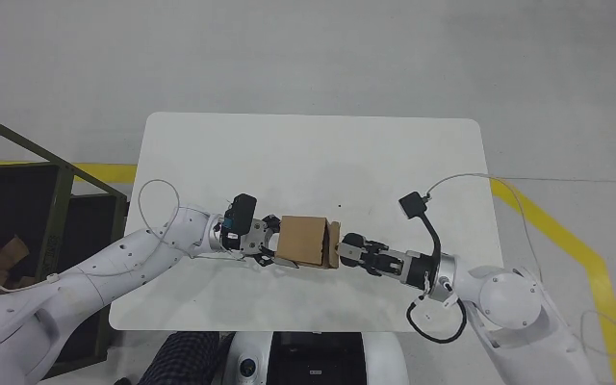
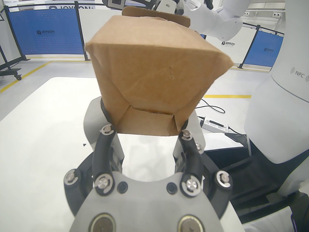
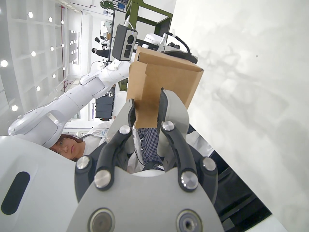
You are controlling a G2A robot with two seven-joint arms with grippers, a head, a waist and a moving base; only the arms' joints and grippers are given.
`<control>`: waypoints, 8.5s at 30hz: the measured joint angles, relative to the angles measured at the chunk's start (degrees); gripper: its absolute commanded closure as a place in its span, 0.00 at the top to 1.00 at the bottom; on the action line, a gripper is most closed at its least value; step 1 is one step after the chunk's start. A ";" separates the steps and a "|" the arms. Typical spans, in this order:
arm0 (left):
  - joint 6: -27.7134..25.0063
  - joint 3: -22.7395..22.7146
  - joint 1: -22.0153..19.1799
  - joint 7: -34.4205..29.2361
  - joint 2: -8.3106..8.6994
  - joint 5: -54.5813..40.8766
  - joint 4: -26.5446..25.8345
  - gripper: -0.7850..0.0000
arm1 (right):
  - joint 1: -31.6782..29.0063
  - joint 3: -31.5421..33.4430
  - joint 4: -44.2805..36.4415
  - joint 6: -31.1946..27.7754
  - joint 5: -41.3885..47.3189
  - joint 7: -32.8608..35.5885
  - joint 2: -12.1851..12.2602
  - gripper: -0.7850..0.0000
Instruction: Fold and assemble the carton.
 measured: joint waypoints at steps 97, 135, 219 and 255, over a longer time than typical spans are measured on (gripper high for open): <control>0.00 0.00 0.00 0.00 0.00 0.00 0.00 0.00 | 3.33 -6.32 -5.14 11.20 -7.76 -7.82 -0.01 0.31; 0.00 0.00 0.00 0.00 0.00 0.00 0.00 0.00 | -0.08 -5.70 -4.96 4.36 -1.99 -10.06 -0.06 0.00; 0.00 0.00 0.00 0.00 0.00 0.00 0.00 0.00 | -1.03 -4.23 -11.07 -5.92 -25.95 -13.26 0.61 0.27; 0.00 0.00 0.00 0.00 0.00 0.00 0.00 0.00 | 0.15 -17.15 -11.08 -4.96 -49.13 -20.32 -1.10 0.27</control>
